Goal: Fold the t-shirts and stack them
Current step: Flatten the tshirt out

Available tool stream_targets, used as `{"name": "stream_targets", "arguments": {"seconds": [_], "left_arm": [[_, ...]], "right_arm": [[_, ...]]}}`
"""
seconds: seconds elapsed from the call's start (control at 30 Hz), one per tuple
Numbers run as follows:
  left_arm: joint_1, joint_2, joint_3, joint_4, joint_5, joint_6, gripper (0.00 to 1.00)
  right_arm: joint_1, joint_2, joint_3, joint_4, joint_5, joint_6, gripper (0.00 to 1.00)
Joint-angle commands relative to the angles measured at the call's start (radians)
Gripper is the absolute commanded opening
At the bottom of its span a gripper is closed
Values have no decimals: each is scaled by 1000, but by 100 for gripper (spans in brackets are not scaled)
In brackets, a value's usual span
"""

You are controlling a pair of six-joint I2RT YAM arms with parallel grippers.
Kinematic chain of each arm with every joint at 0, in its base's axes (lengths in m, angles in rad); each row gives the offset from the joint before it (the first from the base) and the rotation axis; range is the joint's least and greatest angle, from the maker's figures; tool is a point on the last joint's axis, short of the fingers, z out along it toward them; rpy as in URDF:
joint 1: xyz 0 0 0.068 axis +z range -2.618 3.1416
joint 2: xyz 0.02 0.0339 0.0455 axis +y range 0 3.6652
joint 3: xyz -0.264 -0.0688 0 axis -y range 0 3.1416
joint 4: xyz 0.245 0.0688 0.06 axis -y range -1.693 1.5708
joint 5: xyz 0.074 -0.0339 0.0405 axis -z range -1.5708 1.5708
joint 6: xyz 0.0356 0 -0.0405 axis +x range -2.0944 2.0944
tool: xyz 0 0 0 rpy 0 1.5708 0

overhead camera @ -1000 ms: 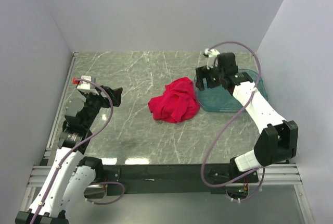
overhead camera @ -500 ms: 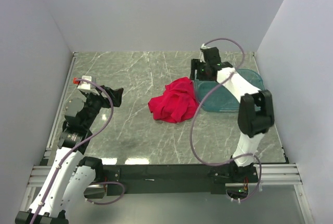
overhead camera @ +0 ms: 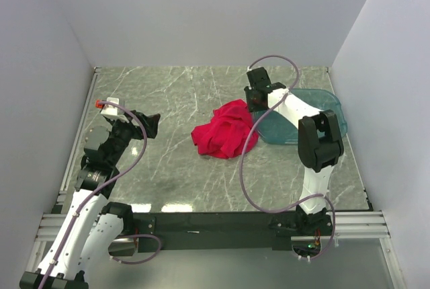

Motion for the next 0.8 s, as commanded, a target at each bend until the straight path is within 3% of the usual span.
{"name": "stream_targets", "arguments": {"seconds": [0.0, 0.07, 0.1, 0.2, 0.3, 0.43, 0.63, 0.77], "left_arm": [[-4, -13, 1, 47, 13, 6, 99], [-4, -18, 0, 45, 13, 6, 99], [-5, -18, 0, 45, 13, 6, 99], [-5, -20, 0, 47, 16, 6, 99], [-7, -27, -2, 47, 17, 6, 99], [-7, -36, -2, 48, 19, 6, 99], [-12, -33, -5, 53, 27, 5, 99], [-13, -29, -2, 48, 24, 8, 99]], "right_arm": [[-14, -3, 16, -6, 62, -74, 32], [-26, -28, 12, -21, 15, -113, 25], [-38, -41, 5, -27, -10, -143, 16], [-53, -105, -33, -81, -129, -278, 8], [-60, -203, -109, -138, -271, -460, 6], [-61, -346, -250, -156, -330, -684, 6], [-83, -532, -513, -80, -236, -1111, 9], [-181, -514, -513, -107, -226, -1297, 8]]}}
